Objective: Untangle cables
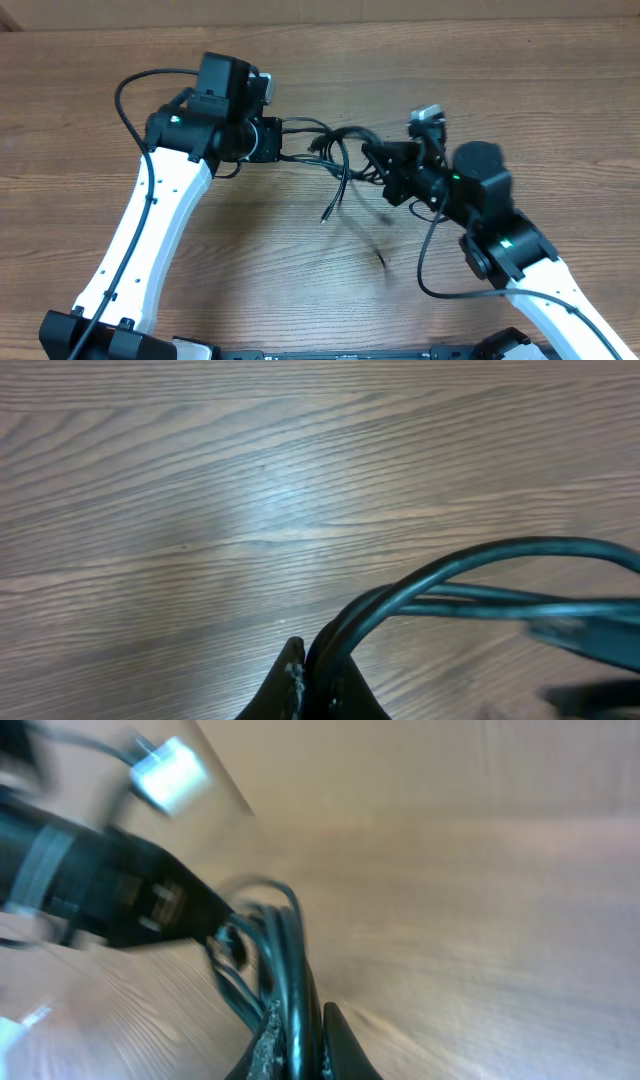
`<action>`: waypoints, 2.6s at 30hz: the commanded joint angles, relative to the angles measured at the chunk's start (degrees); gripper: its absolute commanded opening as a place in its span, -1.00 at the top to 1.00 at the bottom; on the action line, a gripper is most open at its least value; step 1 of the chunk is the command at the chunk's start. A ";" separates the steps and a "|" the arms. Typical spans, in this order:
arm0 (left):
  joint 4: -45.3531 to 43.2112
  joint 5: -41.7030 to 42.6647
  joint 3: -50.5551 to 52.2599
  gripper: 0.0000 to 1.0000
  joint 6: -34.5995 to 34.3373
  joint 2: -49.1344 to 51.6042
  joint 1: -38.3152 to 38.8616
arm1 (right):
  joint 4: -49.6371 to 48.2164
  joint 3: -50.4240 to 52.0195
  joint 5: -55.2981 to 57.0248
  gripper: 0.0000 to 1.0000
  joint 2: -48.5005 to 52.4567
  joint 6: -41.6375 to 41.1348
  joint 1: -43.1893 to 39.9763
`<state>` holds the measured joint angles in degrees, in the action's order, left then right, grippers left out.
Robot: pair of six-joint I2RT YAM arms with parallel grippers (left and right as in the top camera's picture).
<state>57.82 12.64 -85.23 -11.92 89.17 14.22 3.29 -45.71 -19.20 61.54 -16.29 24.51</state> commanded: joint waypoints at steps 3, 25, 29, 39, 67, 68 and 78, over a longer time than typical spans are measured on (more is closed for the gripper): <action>0.85 0.44 -0.74 0.91 5.35 1.73 -0.39 | -3.85 -0.33 0.07 0.92 -4.11 -3.50 -4.61; -4.42 6.36 -0.74 0.92 14.29 6.64 -2.56 | 13.29 -0.31 -1.81 0.69 -2.99 -13.70 -23.39; -5.49 18.71 -0.74 0.91 21.90 6.64 -2.56 | 15.52 -0.31 -8.09 0.42 -1.77 -12.83 -20.83; -10.16 27.47 -1.64 0.92 23.54 5.49 -2.67 | 15.02 -0.31 -3.28 0.15 5.27 -7.45 -6.73; -6.93 27.45 -2.80 0.92 16.59 5.27 -1.38 | -9.25 -0.31 14.34 -0.45 28.96 -11.32 4.35; -6.91 27.45 -2.80 0.91 16.55 5.27 -1.36 | -9.46 -0.31 13.92 -0.45 28.96 -12.70 4.35; -7.48 27.41 -2.78 0.91 12.92 5.27 0.37 | -19.65 -0.31 3.80 -0.11 33.83 -36.06 4.39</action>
<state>50.68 38.39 -86.35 3.03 95.85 13.23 -12.67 -45.32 -10.00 92.64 -44.34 28.58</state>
